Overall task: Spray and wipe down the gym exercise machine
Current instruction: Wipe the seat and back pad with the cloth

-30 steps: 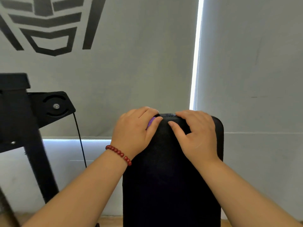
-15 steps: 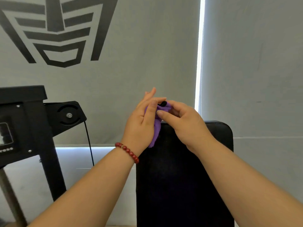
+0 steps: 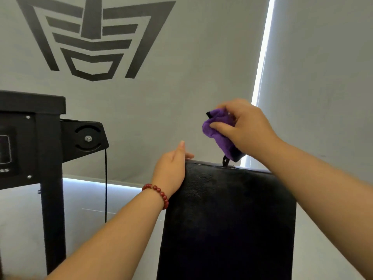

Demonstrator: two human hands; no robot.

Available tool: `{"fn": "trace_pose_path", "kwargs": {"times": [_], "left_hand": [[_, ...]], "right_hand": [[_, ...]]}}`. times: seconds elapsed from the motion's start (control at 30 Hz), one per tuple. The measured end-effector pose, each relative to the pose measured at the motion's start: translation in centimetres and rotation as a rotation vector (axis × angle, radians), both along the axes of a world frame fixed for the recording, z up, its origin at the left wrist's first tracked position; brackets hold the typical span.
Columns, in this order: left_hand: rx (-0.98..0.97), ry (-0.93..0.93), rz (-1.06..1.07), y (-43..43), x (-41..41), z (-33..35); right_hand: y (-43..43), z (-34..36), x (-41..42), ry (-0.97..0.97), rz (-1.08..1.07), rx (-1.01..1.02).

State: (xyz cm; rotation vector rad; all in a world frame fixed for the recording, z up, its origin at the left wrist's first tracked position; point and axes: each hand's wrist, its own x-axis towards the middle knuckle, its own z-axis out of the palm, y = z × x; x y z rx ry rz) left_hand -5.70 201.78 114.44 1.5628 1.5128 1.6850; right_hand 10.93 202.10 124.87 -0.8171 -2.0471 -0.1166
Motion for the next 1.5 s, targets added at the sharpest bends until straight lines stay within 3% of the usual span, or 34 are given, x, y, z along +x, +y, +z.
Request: {"fn": "trace_pose_path", "kwargs": {"times": [0.17, 0.33, 0.43, 0.57, 0.7, 1.3, 1.5], "left_hand": [[0.083, -0.049, 0.087, 0.7, -0.2, -0.8], [0.145, -0.058, 0.103, 1.0, -0.4, -1.2], [0.158, -0.094, 0.115, 1.0, -0.3, -1.4], [0.173, -0.149, 0.115, 1.2, -0.4, -1.6], [0.177, -0.143, 0.122, 0.9, -0.4, -1.7], [0.165, -0.21, 0.118, 0.9, -0.3, -1.8], [0.18, -0.194, 0.114, 0.9, -0.3, -1.9]], "right_hand": [[1.4, -1.7, -1.9, -0.327, 0.011, -0.062], [1.7, -1.3, -0.9, -0.472, 0.069, -0.431], [1.9, -1.1, 0.7, -0.561, 0.148, -0.511], [2.7, -2.2, -0.9, -0.445, 0.17, -0.463], [2.6, -2.6, -1.7, -0.452, 0.205, -0.422], [3.1, -1.8, -1.3, -0.286, 0.297, -0.64], [3.4, -2.0, -2.5, -0.358, 0.24, -0.503]]}}
